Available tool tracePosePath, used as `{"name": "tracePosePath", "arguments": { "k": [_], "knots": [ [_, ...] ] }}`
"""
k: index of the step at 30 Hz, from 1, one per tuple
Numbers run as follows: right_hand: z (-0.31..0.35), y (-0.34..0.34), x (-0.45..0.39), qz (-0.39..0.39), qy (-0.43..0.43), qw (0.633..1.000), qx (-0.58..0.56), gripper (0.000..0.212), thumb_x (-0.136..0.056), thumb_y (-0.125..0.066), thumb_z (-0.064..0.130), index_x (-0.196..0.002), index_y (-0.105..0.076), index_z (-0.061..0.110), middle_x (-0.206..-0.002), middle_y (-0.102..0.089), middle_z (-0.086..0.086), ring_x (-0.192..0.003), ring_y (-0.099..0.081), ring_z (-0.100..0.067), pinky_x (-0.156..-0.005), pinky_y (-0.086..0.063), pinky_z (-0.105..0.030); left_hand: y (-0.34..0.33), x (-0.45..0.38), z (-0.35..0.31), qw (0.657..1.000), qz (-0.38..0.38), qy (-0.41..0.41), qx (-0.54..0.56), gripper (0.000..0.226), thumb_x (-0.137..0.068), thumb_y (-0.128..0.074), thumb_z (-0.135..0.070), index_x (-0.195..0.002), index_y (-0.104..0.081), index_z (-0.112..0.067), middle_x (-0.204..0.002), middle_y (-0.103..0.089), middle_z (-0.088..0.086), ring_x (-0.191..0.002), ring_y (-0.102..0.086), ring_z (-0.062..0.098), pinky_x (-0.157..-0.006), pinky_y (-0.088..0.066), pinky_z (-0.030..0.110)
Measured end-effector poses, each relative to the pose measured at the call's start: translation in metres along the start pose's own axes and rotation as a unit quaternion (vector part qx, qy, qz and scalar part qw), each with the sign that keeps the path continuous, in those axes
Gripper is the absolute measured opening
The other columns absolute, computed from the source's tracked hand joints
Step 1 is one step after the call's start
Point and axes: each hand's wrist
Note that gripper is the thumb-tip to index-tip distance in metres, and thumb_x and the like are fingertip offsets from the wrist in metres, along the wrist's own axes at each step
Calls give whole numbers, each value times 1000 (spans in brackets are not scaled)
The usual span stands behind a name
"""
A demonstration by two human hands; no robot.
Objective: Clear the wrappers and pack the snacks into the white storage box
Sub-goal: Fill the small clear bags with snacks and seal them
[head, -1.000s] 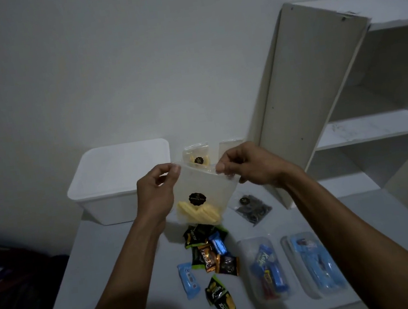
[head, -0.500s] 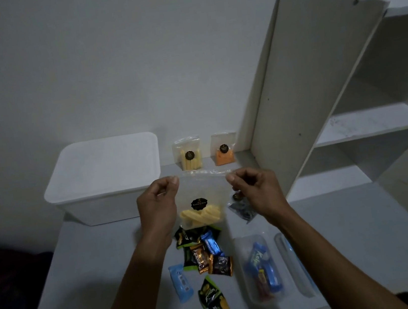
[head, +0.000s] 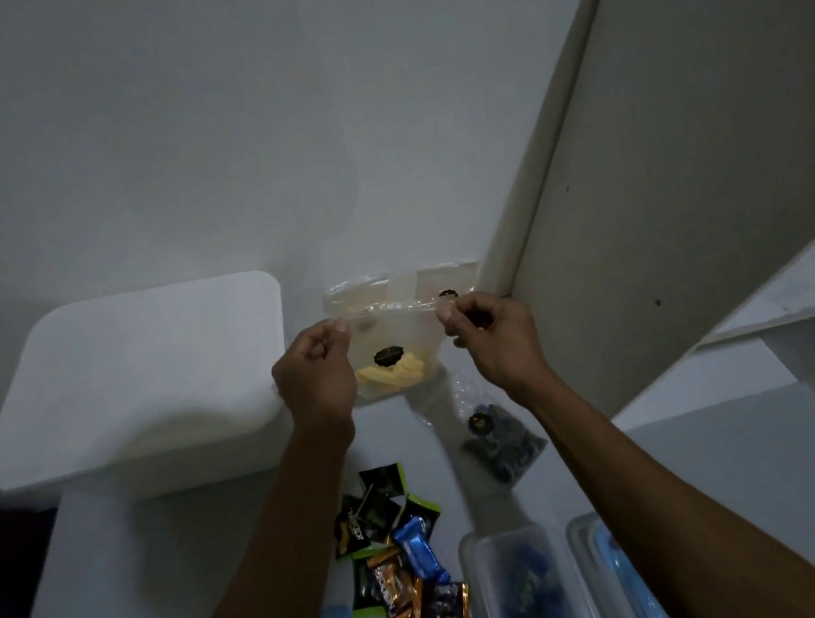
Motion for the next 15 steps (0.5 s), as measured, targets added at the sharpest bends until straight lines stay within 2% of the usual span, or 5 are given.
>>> {"name": "tracePosePath", "arguments": {
  "k": [4, 7, 11, 13, 15],
  "knots": [
    [-20, -22, -45, 16, -32, 999, 1, 20, -89, -71, 24, -89, -73, 5, -84, -74, -10, -77, -69, -24, -78, -59, -42, -21, -42, 20, 998, -54, 25, -13, 7, -81, -75, -24, -78, -73, -30, -75, -71, -5, -74, -65, 14, -85, -56, 39],
    [-44, -39, -72, 12, -54, 998, 3, 16, -87, -74, 25, -85, -74, 9, -81, -74, -6, -75, -69, -22, -76, -58, -49, -34, -65, 32, 995, -87, 54, -19, 7, -84, -73, -22, -80, -72, -28, -77, -70, -4, -73, -64, 13, -80, -56, 36],
    [-70, -56, -93, 29, -65, 997, 17, 14, -87, -73, 28, -77, -72, 19, -78, -72, -10, -76, -68, -27, -75, -57, -52, -47, -89, 45, 989, -115, 51, -77, 11, -88, -68, -23, -97, -73, -17, -81, -66, 0, -74, -59, 12, -64, -48, 20],
    [-75, -63, -100, 33, -72, 997, 4, 12, -88, -73, 26, -78, -71, 19, -78, -72, -12, -73, -65, -21, -77, -57, -52, -52, -100, 49, 988, -127, 39, -82, 13, -89, -67, -20, -98, -73, -13, -80, -66, 2, -74, -59, 13, -64, -45, 16],
    [-79, -69, -107, 34, -81, 996, -8, 10, -88, -73, 22, -82, -72, 14, -81, -72, -12, -76, -65, -23, -79, -58, -51, -54, -110, 53, 986, -135, 37, -90, 16, -88, -67, -19, -99, -72, -10, -82, -67, 3, -75, -59, 12, -63, -44, 12]
  ]
}}
Point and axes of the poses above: each hand's wrist, its own x-axis away from the middle knuckle, its own y-axis out of the back of the hand, z = x × y
